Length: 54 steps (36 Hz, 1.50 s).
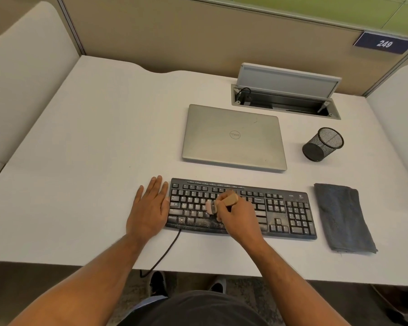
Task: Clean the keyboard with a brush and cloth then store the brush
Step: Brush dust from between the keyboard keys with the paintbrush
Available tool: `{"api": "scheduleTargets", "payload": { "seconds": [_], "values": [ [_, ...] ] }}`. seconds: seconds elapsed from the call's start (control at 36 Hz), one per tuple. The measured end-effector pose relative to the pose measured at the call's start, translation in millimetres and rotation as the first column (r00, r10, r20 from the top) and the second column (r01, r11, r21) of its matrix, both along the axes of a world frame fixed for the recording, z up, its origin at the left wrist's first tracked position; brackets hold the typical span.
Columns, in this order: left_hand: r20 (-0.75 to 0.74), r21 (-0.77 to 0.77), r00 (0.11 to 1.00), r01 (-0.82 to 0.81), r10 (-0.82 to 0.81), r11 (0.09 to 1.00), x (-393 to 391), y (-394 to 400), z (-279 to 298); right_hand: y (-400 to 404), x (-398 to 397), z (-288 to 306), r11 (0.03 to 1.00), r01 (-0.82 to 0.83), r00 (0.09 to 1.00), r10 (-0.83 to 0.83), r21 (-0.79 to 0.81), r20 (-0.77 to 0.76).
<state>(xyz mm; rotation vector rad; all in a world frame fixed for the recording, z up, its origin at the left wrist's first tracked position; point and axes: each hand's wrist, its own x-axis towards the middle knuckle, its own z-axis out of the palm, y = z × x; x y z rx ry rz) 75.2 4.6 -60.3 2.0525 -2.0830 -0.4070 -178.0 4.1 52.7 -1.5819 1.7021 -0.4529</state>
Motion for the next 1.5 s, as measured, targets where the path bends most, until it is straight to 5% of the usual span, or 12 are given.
{"api": "scheduleTargets", "payload": {
  "seconds": [0.25, 0.75, 1.22, 1.5],
  "values": [
    [0.002, -0.003, 1.000, 0.000, 0.000, 1.000, 0, 0, 1, -2, 3, 5, 0.999, 0.049, 0.991, -0.048, -0.002, 0.123],
    [0.002, 0.002, 1.000, -0.005, 0.005, 1.000, -1, 0, 2, -5, 7, 7, 0.994, -0.071, 0.997, 0.069, 0.084, 0.025],
    [0.007, -0.002, 1.000, -0.002, 0.002, 1.000, 0, 0, 1, -4, 11, 9, 0.999, 0.004, 0.997, -0.006, 0.034, 0.077],
    [0.006, 0.003, 1.000, -0.003, 0.003, 1.000, -1, 0, 2, -4, 13, 12, 1.000, -0.019, 1.000, 0.019, 0.003, -0.018]
  ]
}}
